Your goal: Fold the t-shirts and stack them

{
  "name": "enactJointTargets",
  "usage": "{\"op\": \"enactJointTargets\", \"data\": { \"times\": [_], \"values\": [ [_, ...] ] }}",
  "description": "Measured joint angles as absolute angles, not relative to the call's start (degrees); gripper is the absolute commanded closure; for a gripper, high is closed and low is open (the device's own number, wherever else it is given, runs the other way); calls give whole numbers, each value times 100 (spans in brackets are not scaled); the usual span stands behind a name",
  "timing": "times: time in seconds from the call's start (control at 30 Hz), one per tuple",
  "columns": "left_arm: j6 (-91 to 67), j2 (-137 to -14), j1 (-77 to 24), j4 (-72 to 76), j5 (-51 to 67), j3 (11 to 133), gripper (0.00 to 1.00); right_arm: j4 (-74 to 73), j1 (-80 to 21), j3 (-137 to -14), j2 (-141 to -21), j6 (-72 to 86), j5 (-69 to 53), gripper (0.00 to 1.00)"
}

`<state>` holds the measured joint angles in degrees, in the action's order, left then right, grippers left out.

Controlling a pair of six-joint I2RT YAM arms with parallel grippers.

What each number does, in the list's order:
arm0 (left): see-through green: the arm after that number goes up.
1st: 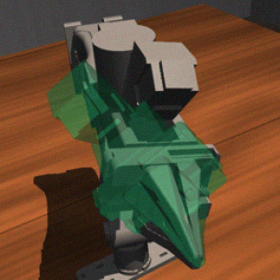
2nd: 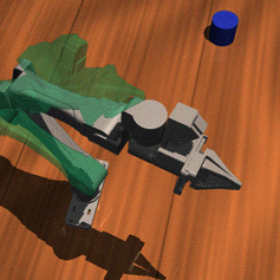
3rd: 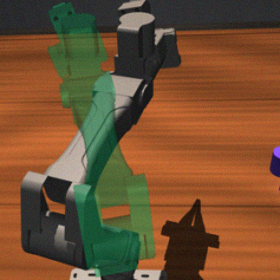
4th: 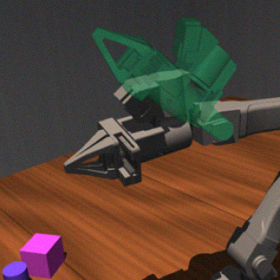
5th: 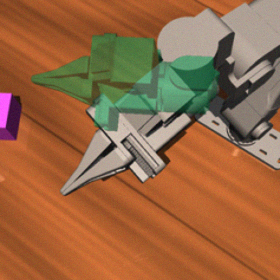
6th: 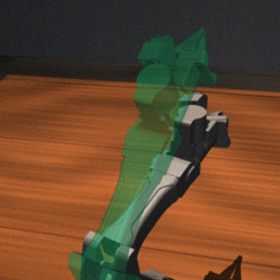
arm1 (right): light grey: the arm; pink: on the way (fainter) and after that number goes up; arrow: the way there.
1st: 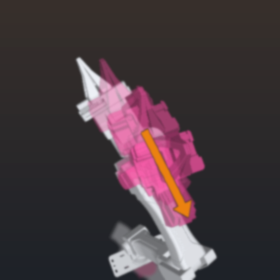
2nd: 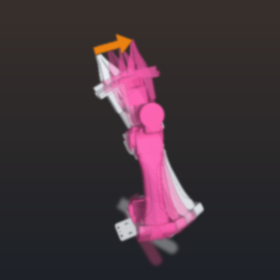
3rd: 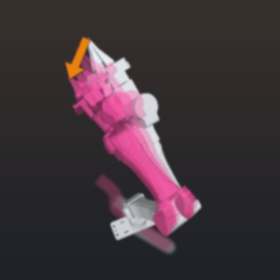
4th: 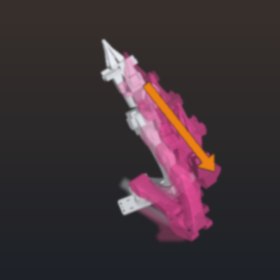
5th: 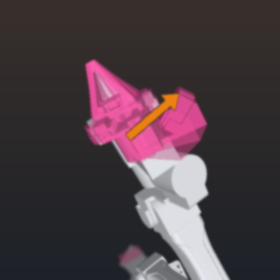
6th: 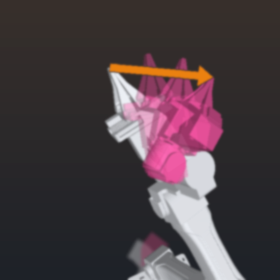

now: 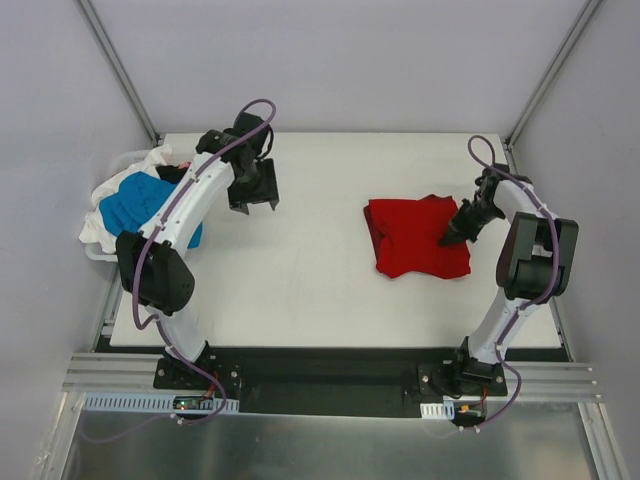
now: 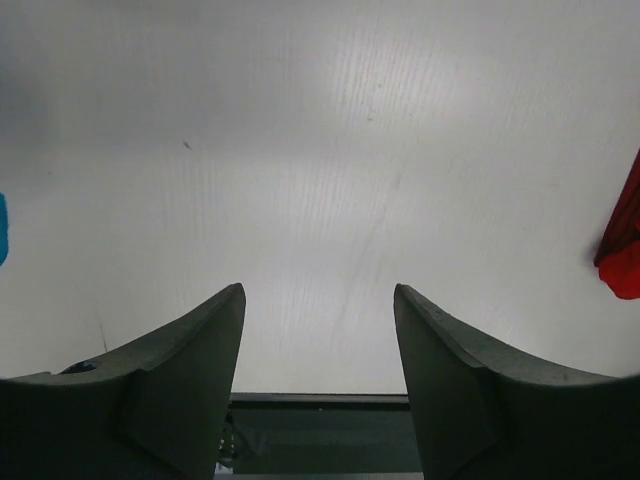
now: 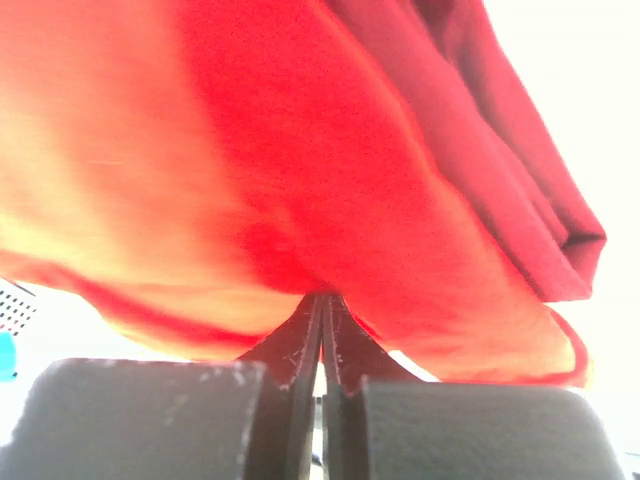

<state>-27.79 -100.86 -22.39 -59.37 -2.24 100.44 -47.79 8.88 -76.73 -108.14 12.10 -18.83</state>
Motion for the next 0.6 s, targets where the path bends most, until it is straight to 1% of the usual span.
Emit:
{"op": "enactJointTargets", "data": {
  "times": [0.03, 0.1, 0.13, 0.17, 0.2, 0.3, 0.4, 0.47, 0.5, 0.57, 0.6],
  "values": [
    [-2781, -10099, -2161, -6062, -250, 10125, 38, -4783, 893, -7778, -10816, 1190, -1885, 99],
    [-2799, -10151, -2126, -6313, -305, 10403, 45, -4783, 777, -7918, -10763, 1175, -1837, 99],
    [-2838, -10221, -2134, -6493, -316, 10665, 46, -4816, 681, -7953, -10698, 1170, -1769, 99],
    [-2884, -10298, -2141, -6632, -305, 10995, 60, -4963, 491, -8047, -10571, 1157, -1640, 99],
    [-2923, -10346, -2145, -6694, -305, 11214, 65, -5065, 333, -8141, -10451, 1142, -1549, 99],
    [-2908, -10357, -2176, -6657, -303, 11804, 60, -5507, -217, -8938, -10060, 1105, -1197, 99],
    [-2888, -10090, -2176, -6248, -314, 11839, 58, -5537, -440, -9491, -9577, 1129, -1096, 99],
    [-2902, -9566, -2176, -5645, -320, 11203, 56, -5566, -423, -9443, -9231, 1133, -1041, 99],
    [-2919, -9264, -2174, -5443, -322, 10836, 54, -5588, -427, -9358, -9105, 1131, -965, 99],
    [-2967, -8766, -2154, -5247, -355, 10254, 54, -5640, -440, -9174, -8980, 1118, -823, 99],
    [-3000, -8652, -2115, -5256, -353, 10160, 54, -5649, -458, -9067, -8967, 1094, -770, 99]
  ]
}}
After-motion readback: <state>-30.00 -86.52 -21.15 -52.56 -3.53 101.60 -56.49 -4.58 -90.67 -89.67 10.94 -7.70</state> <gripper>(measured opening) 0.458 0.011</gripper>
